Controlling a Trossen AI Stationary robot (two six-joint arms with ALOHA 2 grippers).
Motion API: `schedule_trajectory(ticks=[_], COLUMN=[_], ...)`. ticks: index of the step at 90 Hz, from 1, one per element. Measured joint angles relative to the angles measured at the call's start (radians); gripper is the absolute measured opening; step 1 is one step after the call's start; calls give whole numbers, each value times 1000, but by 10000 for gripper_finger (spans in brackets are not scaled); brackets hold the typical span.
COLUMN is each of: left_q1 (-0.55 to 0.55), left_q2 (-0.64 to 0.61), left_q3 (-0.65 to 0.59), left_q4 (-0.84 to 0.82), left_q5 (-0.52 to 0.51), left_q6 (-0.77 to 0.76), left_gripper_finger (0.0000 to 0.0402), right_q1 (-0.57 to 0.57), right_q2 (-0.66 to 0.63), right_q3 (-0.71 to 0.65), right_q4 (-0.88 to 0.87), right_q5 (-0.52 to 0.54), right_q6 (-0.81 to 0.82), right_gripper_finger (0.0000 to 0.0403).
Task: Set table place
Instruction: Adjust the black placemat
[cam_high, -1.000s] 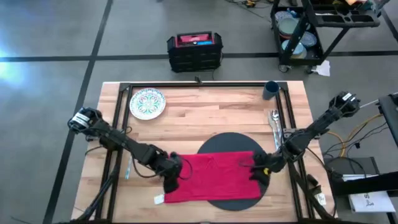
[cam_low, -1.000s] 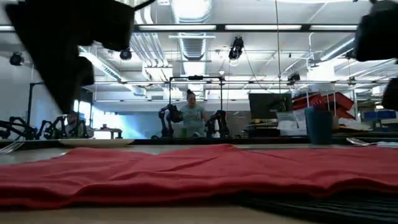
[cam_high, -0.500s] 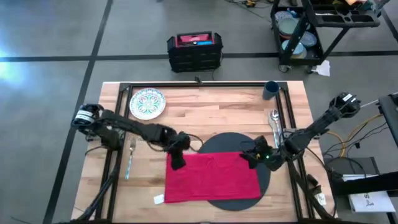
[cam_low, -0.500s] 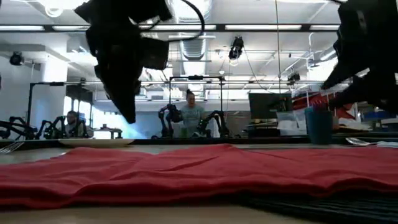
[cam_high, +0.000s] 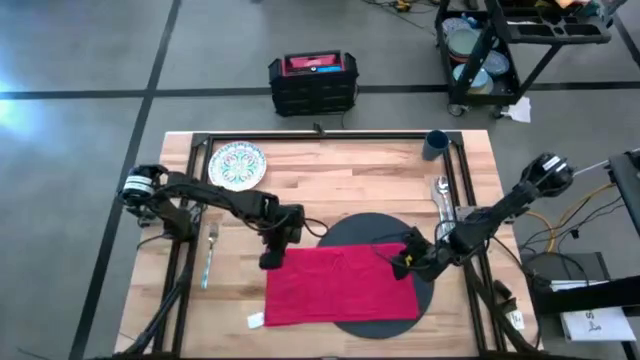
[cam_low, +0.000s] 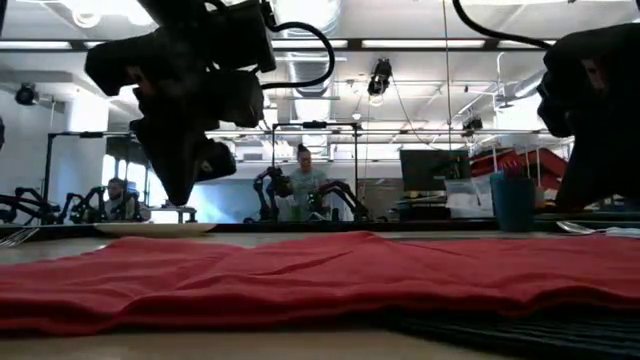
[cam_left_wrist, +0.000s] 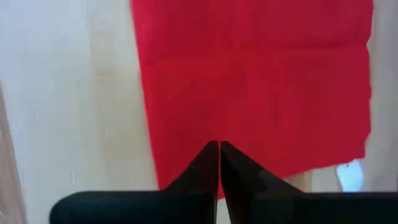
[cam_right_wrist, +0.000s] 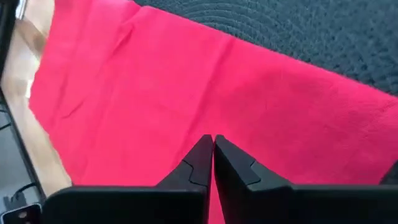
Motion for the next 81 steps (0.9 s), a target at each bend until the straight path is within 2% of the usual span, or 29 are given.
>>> schedule_trajectory(ticks=[28,59,81], left_q1=[24,25,24], left_q2=[0,1,1], left_q3=[-46,-107,-171], left_q4=[23,81,135], left_q5=[0,32,78], left_q6=[15,-7,-62], left_gripper_finger=[0,0,0], right_q1=[0,0,-16], right_q2=[97,101,104], right_q3=[43,55,53], right_q4=[-45,-80,-89], right_q5=[-27,-28,-75], right_q6=[53,62,60], right_gripper_finger=[0,0,0])
